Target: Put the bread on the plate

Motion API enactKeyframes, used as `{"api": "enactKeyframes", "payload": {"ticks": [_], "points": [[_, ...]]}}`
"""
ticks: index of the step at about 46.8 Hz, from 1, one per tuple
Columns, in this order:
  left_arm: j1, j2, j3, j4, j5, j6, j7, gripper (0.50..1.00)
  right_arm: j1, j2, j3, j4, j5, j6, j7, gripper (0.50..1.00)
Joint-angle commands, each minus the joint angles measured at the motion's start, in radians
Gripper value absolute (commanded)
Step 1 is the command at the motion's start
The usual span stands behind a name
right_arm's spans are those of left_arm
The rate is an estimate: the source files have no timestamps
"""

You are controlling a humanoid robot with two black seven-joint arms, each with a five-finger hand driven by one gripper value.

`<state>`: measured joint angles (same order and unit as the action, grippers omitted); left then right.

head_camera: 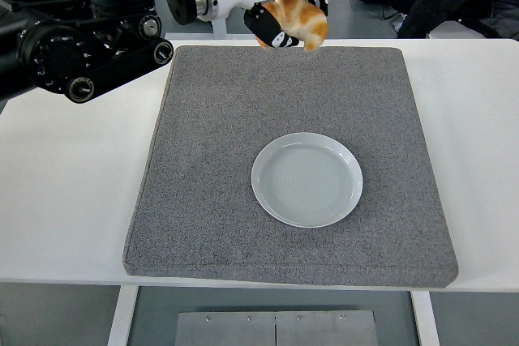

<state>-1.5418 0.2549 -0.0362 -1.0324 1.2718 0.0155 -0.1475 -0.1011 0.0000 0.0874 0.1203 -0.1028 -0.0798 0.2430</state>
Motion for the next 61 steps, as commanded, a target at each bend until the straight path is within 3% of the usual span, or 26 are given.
{"api": "enactKeyframes", "payload": {"ticks": [1, 19, 45, 61], "points": [[-0.004, -0.043, 0.001, 0.002, 0.000, 0.000, 0.000, 0.500, 0.000, 0.000, 0.000, -0.001, 0.000, 0.000, -0.001, 1.000], [-0.001, -0.189, 0.002, -0.012, 0.001, -0.002, -0.003, 0.500, 0.000, 0.000, 0.000, -0.001, 0.000, 0.000, -0.001, 1.000], [0.023, -0.189, 0.125, -0.041, 0.018, -0.019, -0.017, 0.500, 0.000, 0.000, 0.000, -0.001, 0.000, 0.000, -0.001, 1.000], [0.120, -0.189, 0.211, -0.041, 0.081, -0.019, -0.024, 0.500, 0.000, 0.000, 0.000, -0.001, 0.000, 0.000, -0.001, 1.000]]}}
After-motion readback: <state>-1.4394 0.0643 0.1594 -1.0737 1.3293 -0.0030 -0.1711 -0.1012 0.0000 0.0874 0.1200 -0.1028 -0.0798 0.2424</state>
